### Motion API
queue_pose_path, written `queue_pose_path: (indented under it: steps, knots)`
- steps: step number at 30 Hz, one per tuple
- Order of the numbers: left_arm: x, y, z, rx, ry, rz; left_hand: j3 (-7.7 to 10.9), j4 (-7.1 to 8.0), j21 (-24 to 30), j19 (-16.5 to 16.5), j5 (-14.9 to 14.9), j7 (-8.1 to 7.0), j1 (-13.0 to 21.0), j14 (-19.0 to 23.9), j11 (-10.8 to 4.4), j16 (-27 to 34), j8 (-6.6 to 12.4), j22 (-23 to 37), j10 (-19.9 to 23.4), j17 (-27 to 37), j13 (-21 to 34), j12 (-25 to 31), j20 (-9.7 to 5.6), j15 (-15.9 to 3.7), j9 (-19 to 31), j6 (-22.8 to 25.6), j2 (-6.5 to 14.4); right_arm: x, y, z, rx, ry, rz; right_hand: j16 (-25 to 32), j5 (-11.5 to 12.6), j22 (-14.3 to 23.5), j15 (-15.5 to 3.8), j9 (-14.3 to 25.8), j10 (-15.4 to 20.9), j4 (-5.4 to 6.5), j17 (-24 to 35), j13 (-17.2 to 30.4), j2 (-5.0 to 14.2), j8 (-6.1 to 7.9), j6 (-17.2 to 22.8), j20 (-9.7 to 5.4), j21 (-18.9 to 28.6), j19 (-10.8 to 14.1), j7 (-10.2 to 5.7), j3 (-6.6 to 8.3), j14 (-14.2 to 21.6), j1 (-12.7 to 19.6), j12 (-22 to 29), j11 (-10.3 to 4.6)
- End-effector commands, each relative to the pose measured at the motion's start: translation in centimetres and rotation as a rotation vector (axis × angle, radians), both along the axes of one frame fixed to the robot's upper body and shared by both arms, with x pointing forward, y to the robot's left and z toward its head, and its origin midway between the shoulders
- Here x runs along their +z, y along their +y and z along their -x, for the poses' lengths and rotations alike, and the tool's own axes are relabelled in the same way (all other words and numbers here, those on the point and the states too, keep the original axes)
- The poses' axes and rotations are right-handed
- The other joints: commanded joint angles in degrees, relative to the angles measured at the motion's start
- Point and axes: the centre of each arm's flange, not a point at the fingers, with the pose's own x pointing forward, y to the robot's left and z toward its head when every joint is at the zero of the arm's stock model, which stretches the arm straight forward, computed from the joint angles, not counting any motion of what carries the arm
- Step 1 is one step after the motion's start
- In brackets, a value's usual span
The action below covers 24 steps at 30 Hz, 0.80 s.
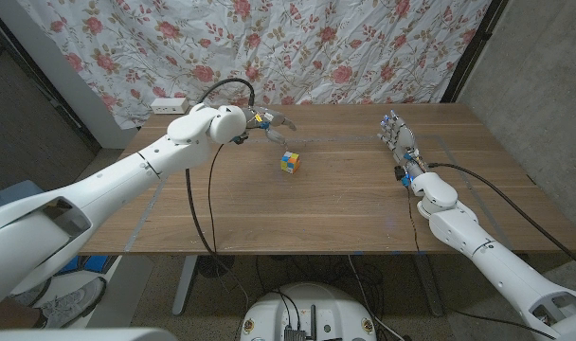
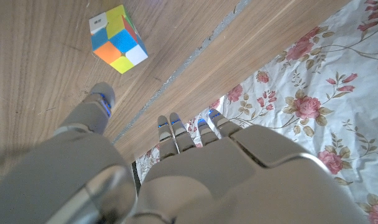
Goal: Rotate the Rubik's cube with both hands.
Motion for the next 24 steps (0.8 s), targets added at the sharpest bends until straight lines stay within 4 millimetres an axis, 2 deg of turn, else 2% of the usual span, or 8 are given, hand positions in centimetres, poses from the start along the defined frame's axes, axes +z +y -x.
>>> queue_pose_path:
  steps: [1,4,6,9,22,24]
  knots:
    - [-0.3,-1.1,0.0,0.092,-0.032,-0.088,-0.36,0.18,0.3,-0.5,0.3,0.08,0.4,0.4,0.11,0.3,0.27,0.1,0.7,0.2,0.3,0.4,0.46,-2.54,0.3,-0.1,-0.5,0.0,0.1,-0.2,-0.006,0.005,0.002,-0.1,0.1,0.1,0.11,0.2,-0.1,-0.30,0.0,0.0,-0.09,0.12,-0.1,0.31,0.0,0.0,-0.17,0.05,0.1,-0.1,-0.1,0.08]
    - [-0.6,-1.5,-0.1,0.108,-0.029,-0.093,-0.54,0.21,0.3,-0.6,0.3,0.38,0.7,0.4,0.53,0.2,-0.02,0.1,0.7,0.2,0.3,0.4,0.87,-2.47,0.3,-0.9,-0.7,0.0,0.1,-0.2,-0.008,0.007,0.003,0.0,0.1,0.1,0.13,0.2,-0.1,-0.33,-0.1,0.0,-0.10,0.12,-0.1,0.32,0.0,0.0,-0.20,0.00,0.1,-0.2,-0.1,0.11]
    - [-0.9,-1.8,-0.2,0.113,-0.023,-0.093,-0.72,0.27,0.4,-0.4,0.3,0.49,1.1,0.7,1.58,0.3,-0.24,0.1,1.3,0.2,0.3,0.5,1.45,-2.32,0.3,-1.6,-0.9,0.0,0.0,-0.2,-0.009,0.009,0.003,0.0,0.1,0.1,0.13,0.2,-0.1,-0.33,-0.1,0.0,-0.10,0.12,-0.1,0.35,0.0,0.0,-0.25,-0.02,0.1,-0.2,-0.1,0.13]
    - [-1.2,-2.2,-0.3,0.120,-0.017,-0.088,-0.86,0.31,0.6,-0.2,0.3,1.15,1.5,1.1,2.13,0.4,-0.21,0.1,1.8,0.2,0.3,0.7,1.78,-2.22,0.3,-1.7,-1.0,0.0,0.0,-0.2,-0.012,0.011,0.004,0.0,0.1,0.1,0.13,0.2,-0.1,-0.34,-0.1,0.0,-0.10,0.13,-0.1,0.41,0.0,0.0,-0.25,-0.06,0.1,-0.2,-0.1,0.07]
    - [-1.9,-3.8,-0.8,0.141,0.006,-0.120,-1.75,0.40,0.3,-0.9,0.1,1.64,1.6,1.0,2.18,0.2,-0.23,0.1,2.4,0.2,0.3,0.7,2.90,-2.79,0.2,-2.1,-1.9,-0.2,-0.1,-0.4,-0.016,0.023,-0.002,0.1,0.1,0.2,0.16,0.2,-0.2,-0.39,-0.3,0.0,-0.04,0.16,-0.1,0.59,0.1,0.0,-0.41,-0.19,0.1,-0.4,-0.1,-0.03]
    - [-2.1,-4.0,-0.8,0.145,0.015,-0.122,-2.15,0.44,0.3,-1.1,0.0,2.09,1.5,0.7,2.24,0.0,-0.35,0.2,2.4,0.2,0.3,0.6,2.95,-2.63,0.2,-2.5,-2.3,-0.2,-0.1,-0.4,-0.016,0.023,-0.002,0.1,0.1,0.2,0.15,0.2,-0.2,-0.39,-0.3,0.0,-0.02,0.15,-0.1,0.62,0.1,0.0,-0.40,-0.21,0.0,-0.4,-0.1,0.06]
